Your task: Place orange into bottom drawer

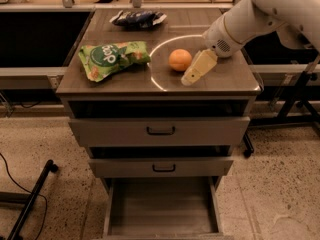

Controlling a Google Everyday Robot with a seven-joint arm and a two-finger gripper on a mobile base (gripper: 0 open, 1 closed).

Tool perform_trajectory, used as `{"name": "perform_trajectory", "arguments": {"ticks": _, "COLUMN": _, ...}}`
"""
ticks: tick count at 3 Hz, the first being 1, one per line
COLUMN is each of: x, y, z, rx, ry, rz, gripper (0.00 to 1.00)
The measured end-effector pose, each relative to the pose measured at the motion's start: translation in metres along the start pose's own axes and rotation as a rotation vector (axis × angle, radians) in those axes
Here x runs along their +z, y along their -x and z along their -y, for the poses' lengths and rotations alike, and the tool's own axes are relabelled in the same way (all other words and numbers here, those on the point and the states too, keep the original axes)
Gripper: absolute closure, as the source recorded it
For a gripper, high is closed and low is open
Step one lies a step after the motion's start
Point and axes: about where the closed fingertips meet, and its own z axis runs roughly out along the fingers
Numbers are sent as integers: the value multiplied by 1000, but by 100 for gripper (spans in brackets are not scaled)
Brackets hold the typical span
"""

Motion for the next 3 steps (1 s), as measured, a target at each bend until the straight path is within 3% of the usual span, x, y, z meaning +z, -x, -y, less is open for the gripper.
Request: {"name": "perform_trajectory", "arguments": {"ticks": 3, "x": 51, "y": 16, "z": 3, "rx": 82, "ry": 86, "rz": 93, "gripper": 0}}
